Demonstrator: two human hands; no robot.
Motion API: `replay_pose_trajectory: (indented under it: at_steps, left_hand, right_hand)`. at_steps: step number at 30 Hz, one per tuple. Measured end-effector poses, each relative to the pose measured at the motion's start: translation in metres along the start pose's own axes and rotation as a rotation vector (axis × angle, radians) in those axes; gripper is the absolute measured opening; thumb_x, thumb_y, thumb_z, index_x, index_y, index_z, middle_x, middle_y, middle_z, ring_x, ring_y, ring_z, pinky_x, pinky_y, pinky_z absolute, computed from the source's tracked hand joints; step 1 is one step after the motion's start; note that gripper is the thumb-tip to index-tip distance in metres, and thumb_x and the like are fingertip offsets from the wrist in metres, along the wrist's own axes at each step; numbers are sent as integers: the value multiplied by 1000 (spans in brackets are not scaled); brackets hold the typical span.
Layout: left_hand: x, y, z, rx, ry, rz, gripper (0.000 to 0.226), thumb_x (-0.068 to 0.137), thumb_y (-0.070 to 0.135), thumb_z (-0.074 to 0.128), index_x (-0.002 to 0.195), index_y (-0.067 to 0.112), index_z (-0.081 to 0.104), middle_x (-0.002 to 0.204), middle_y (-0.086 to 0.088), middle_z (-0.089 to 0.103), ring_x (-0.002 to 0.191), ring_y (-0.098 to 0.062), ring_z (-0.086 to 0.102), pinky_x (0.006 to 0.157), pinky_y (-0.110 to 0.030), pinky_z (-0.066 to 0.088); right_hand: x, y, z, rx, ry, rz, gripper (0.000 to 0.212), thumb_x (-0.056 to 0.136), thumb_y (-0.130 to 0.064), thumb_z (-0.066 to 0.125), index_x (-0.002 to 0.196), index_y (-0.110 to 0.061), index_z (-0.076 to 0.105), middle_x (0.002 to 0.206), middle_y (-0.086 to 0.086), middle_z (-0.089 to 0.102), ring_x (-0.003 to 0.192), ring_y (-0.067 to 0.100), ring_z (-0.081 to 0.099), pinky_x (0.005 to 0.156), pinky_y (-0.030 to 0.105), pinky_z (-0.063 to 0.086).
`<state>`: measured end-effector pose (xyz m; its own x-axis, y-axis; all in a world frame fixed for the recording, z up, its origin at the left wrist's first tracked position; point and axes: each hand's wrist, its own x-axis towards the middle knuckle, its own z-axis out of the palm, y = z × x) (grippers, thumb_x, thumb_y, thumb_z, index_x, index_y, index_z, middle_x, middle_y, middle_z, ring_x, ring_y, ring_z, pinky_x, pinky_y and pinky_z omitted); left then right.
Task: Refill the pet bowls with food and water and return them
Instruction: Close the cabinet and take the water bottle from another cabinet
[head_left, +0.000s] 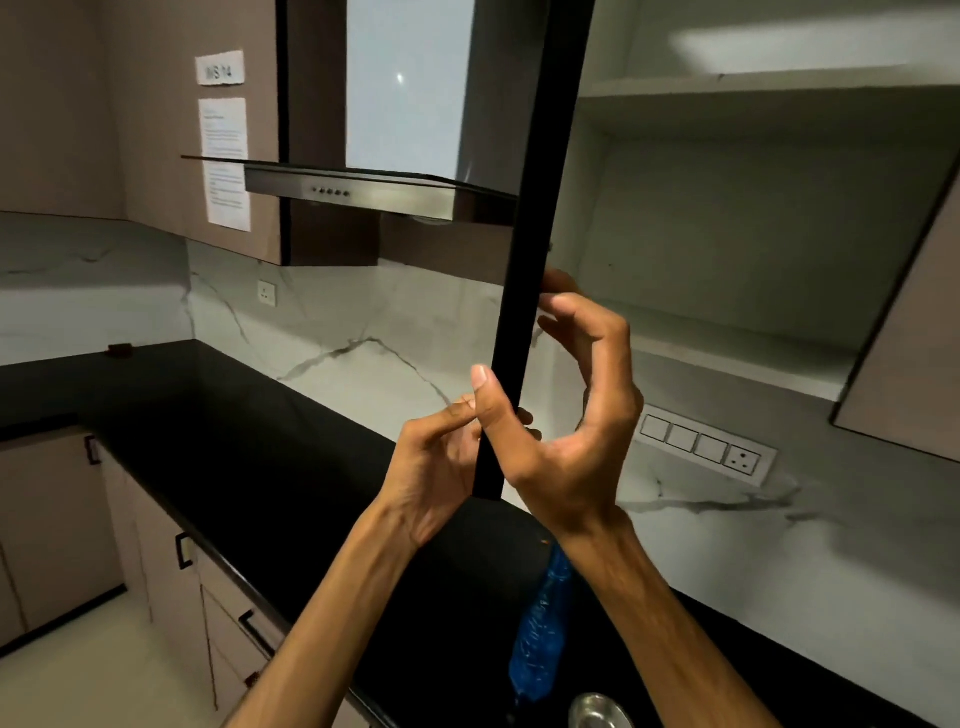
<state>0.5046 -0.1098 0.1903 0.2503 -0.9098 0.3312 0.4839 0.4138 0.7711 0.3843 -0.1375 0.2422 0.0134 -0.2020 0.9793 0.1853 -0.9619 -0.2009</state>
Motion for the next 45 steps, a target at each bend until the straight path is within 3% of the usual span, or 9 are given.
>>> replay_pose_trajectory:
  at_steps: [3,7,13,17,20,29,35,42,45]
  left_hand:
    - [2,-7,16,39,-26,-20,21,80,28,64,69,10,64,68,-4,62,81,-25,63,90,-49,44]
    - [16,-20,22,-7,-112,-106,51,76,31,76,116,13,50,100,-16,58,95,-31,59,92,-47,49]
    - [33,-42,43,-28,-181,-128,31,78,22,73,82,15,44,92,0,67,80,-16,68,71,-31,57]
    - [43,-57,54,-45,-190,-123,40,75,18,76,100,15,46,120,-8,71,101,-23,70,85,-39,60]
    - [51,-69,62,-49,-172,-134,40,69,15,80,89,19,45,118,-9,70,99,-26,69,84,-39,61]
    - [70,-95,84,-61,-99,-161,33,73,3,76,83,21,50,112,-13,70,89,-24,71,72,-32,60]
    - [83,-112,101,-47,-16,-119,35,70,0,77,78,19,48,104,-8,73,84,-22,72,68,-28,60]
    - [97,-134,122,-61,34,-133,37,67,4,81,74,18,47,80,-8,70,70,-22,67,70,-32,52]
    - [104,-143,130,-110,35,-192,32,70,6,78,74,19,49,74,-4,68,65,-19,63,69,-31,49]
  right_hand:
    - [1,1,-17,21,42,19,55,82,-19,78,129,-7,53,128,13,67,121,26,66,102,47,56]
    - [3,6,-40,-13,105,30,53,83,-19,76,129,-11,52,127,9,67,119,24,67,99,48,58]
    - [5,14,-73,-80,181,29,52,83,-16,75,130,-23,52,125,-27,62,117,11,67,98,30,57]
    - [3,25,-95,-138,221,66,57,83,-3,78,130,-21,53,124,-35,61,118,2,66,98,20,54]
    - [1,33,-111,-182,242,83,57,83,-1,77,131,-21,54,127,-37,61,120,1,65,99,18,53]
    - [-1,54,-142,-302,289,161,59,90,-26,75,143,-33,50,143,-34,56,135,9,60,109,34,53]
    - [-6,76,-164,-386,267,178,68,93,-22,75,153,-23,43,154,6,56,142,20,56,110,49,53]
    - [-12,97,-196,-518,206,169,74,90,-12,79,153,-14,41,157,-5,48,147,10,48,118,30,44]
    - [-16,107,-207,-563,193,184,73,91,-14,79,154,-14,41,157,-2,50,148,14,47,120,40,44]
